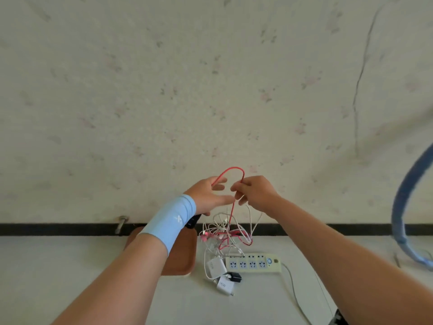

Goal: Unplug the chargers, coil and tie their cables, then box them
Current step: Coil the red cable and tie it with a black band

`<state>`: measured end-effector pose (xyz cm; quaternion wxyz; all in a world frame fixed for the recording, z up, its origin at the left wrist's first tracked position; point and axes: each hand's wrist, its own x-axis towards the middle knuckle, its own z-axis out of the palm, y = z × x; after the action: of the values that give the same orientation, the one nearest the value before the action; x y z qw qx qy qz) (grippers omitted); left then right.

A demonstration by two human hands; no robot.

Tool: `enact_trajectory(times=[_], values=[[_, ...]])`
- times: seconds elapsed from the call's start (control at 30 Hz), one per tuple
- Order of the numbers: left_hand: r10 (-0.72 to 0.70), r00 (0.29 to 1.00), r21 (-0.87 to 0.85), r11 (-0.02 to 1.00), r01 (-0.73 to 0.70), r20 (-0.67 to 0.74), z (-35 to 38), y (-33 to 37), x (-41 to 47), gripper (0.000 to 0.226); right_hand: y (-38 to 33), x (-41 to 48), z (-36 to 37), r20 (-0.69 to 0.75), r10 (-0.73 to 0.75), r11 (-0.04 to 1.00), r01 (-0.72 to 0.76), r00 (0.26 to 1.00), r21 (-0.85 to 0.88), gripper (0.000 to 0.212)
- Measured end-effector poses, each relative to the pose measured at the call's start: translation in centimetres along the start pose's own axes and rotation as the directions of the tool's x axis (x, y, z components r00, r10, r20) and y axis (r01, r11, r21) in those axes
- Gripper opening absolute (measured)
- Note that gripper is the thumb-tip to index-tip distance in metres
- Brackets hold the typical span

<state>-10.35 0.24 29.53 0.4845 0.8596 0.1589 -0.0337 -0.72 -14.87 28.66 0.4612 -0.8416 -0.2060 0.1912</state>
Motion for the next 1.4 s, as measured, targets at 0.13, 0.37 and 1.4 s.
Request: enact_trajectory(times=[0.13,0.37,1.4], values=[[-0.043,0.996,0.145,0.989,0.031,0.084,1.2,-0.2,0.9,0.054,-0.8,-0.1,-0.5,-0.027,-0.094,0.989,0.096,0.995,0.108,0.023],[-0.046,0.999,0.283,0.958,0.051,-0.025,2.1,1.1,3.7,0.03,-1.3,1.4,0.4,-0.085,-0.156,0.93,0.176,0.984,0.322,0.018],[0.058,0.99,-0.121,0.99,-0.074,-0.13,-3.1,1.5,-2.2,0.033,-4.6,-1.5,0.1,-0.132,-0.059,0.993,0.071,0.989,0.091,0.036]])
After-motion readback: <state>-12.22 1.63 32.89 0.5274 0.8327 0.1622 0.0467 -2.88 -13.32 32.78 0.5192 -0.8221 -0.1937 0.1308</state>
